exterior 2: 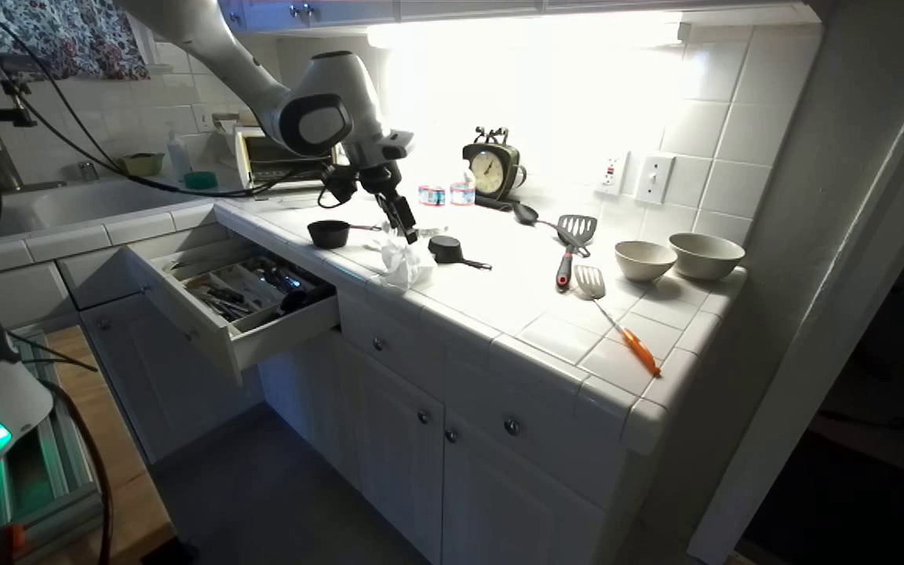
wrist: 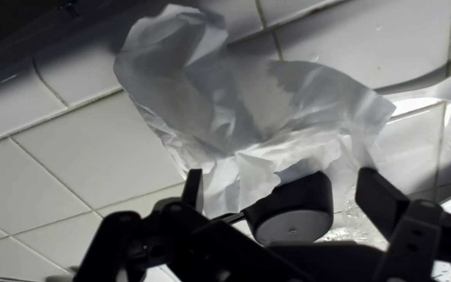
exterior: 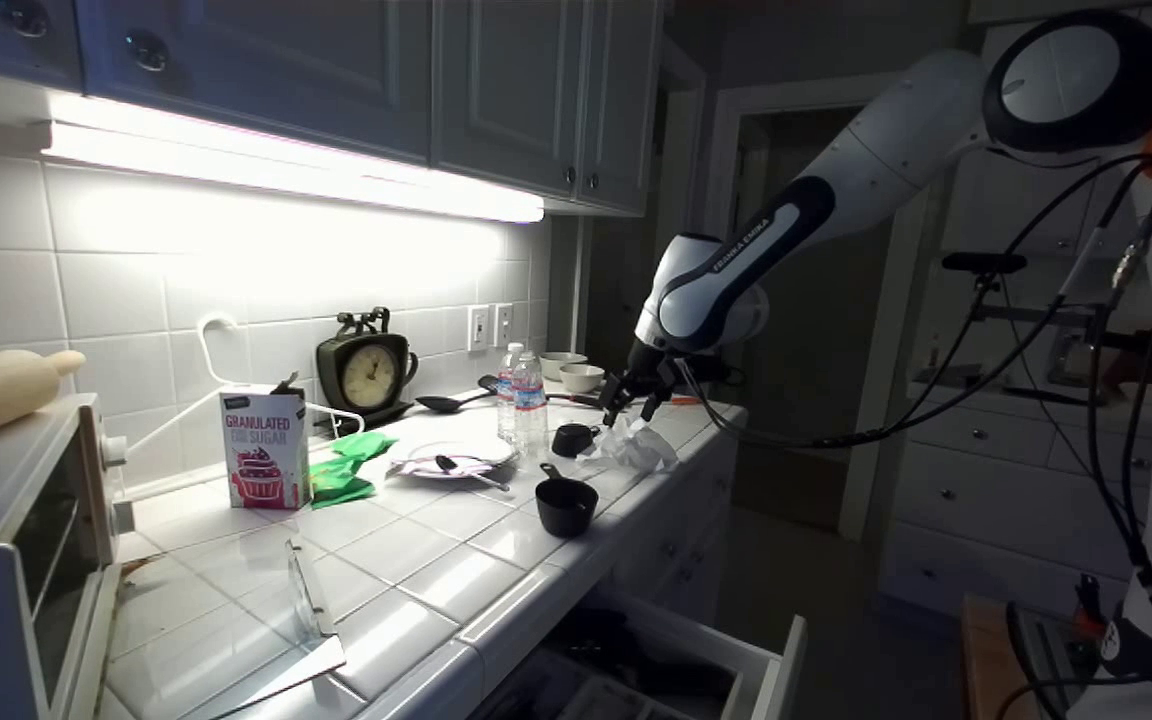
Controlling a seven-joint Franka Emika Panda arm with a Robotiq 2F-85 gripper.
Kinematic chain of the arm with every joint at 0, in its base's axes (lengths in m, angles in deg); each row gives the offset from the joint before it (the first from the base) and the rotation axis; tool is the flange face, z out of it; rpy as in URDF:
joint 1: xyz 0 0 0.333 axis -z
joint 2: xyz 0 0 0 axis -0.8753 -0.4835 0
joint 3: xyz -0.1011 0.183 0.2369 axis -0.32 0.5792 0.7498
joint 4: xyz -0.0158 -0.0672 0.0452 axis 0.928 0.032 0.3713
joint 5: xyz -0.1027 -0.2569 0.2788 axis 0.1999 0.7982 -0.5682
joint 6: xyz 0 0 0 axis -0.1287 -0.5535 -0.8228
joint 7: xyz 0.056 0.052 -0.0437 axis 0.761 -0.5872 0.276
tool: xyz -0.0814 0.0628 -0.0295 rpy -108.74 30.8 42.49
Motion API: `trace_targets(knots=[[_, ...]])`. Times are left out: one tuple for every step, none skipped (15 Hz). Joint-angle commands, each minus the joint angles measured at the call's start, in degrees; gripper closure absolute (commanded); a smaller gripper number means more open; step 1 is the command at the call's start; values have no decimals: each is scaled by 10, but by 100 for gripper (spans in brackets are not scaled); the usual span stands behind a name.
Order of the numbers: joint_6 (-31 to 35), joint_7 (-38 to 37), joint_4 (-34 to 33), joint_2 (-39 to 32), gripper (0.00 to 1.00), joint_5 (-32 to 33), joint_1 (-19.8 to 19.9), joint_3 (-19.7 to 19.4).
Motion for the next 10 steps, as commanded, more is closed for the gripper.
trace_targets(knots=[[-20, -61, 12, 12, 0, 52, -22, -40], [-27, -71, 11, 9, 0, 63, -25, -48], [-33, -83, 11, 6, 0, 75, -29, -54], [-44, -91, 10, 2, 0, 82, -30, -56], [-56, -99, 10, 0, 0, 86, -32, -57], [-63, -107, 10, -4, 0, 91, -33, -58], [-67, -112, 12, -6, 0, 90, -33, -56], [-71, -118, 12, -9, 0, 90, -34, -55], [-68, -123, 13, -13, 0, 91, -36, -54], [-53, -122, 17, -19, 0, 87, -35, -51]])
